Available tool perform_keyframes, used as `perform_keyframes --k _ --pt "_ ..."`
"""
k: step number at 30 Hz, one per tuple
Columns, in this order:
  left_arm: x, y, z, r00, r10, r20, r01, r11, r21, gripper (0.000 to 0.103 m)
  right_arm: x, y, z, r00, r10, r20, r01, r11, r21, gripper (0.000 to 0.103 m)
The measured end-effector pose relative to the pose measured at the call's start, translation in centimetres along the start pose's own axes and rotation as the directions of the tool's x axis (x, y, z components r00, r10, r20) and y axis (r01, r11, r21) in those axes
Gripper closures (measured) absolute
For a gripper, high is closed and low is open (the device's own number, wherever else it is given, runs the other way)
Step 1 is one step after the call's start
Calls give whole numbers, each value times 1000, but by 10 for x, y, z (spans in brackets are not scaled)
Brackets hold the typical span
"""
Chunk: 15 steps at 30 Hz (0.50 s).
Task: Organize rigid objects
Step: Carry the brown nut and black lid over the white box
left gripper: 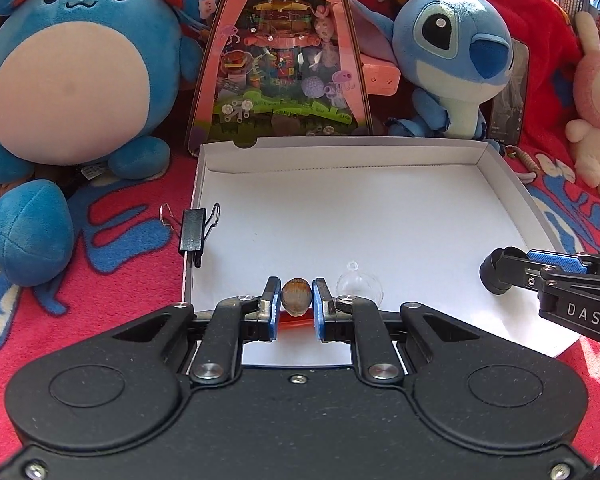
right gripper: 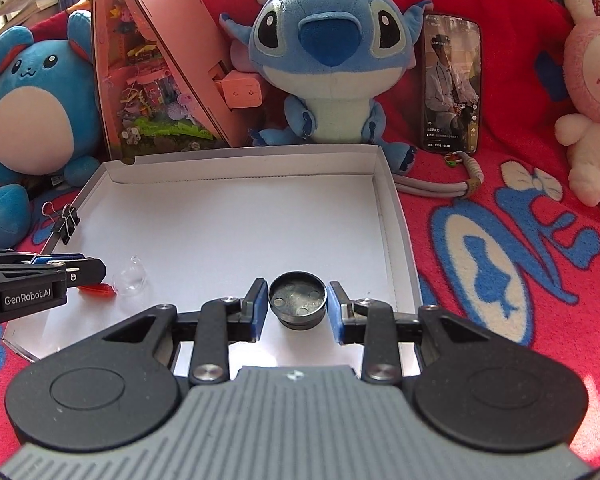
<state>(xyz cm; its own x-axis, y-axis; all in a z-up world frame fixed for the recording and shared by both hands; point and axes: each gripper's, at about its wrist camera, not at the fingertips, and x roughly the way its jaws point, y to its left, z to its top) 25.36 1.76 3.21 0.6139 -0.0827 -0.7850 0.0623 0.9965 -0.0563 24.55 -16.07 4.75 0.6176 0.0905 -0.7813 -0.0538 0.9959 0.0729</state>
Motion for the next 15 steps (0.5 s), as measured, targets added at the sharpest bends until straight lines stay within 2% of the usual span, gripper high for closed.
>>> perform_keyframes --k 15 --pt "8 0 -1 1000 -4 -9 4 1000 2 87 7 0 0 1000 -3 0 3 1000 -2 65"
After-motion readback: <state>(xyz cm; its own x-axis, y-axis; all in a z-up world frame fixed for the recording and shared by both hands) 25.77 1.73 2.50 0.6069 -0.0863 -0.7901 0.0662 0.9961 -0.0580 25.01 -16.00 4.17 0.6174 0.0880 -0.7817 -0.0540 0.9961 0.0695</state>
